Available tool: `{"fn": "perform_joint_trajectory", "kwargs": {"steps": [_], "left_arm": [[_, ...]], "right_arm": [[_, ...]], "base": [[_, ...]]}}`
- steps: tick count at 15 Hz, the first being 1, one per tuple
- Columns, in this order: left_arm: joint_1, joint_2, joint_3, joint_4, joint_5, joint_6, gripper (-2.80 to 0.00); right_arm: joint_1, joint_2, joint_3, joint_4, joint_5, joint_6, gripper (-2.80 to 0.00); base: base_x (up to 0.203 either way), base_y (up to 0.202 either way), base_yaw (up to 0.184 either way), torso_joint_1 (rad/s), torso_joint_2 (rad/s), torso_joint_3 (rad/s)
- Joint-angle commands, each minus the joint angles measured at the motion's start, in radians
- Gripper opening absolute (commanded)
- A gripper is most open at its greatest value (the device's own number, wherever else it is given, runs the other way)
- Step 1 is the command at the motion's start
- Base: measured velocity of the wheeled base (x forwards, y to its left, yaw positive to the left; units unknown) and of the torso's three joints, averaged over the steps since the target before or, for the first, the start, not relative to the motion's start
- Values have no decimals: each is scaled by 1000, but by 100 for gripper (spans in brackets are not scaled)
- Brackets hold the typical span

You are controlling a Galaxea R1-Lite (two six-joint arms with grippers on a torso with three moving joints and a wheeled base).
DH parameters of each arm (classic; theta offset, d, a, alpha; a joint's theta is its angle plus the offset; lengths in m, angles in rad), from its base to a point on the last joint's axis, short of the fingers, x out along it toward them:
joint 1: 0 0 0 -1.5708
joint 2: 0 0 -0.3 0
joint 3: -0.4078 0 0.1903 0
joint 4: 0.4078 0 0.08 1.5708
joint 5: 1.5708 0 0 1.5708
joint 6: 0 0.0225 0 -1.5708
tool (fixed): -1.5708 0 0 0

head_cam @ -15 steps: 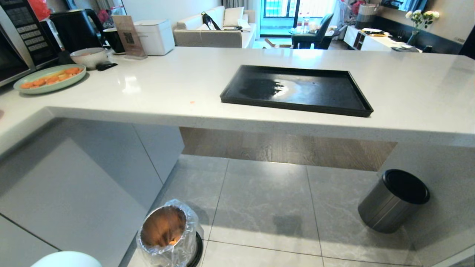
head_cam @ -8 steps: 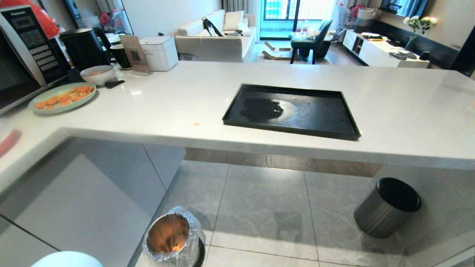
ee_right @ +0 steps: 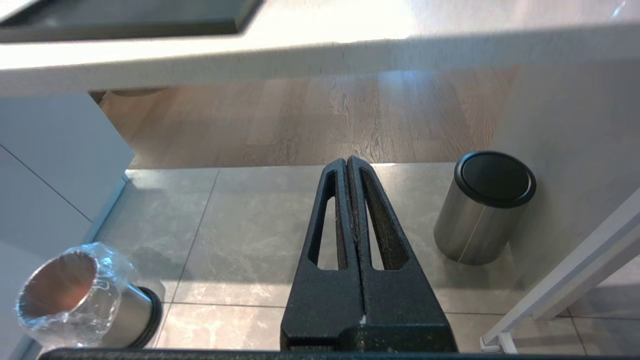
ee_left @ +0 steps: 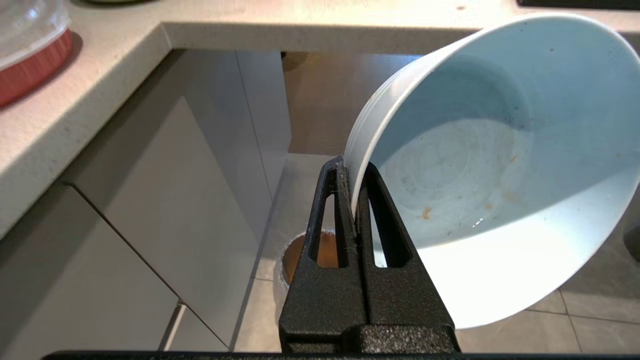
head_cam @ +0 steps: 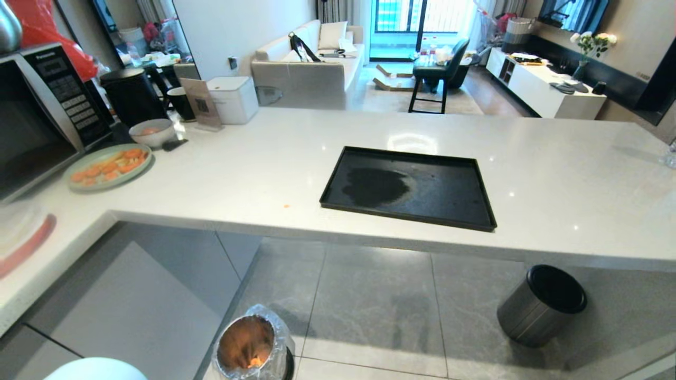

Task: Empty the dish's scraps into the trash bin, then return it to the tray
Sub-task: Put the bowl back to the table

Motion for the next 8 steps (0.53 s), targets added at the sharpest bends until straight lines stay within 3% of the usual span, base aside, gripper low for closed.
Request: {"fn": "perform_joint_trajectory", "kwargs": {"steps": [1,8], "left_arm": [[0,0,0,0,0,0,-280],[0,0,0,0,0,0,-280]], "right_arm": [[0,0,0,0,0,0,-280],[0,0,0,-1,0,0,-280]], "base": [[0,0,0,203,-556,-364],[0,0,0,214,-547,-340]]}}
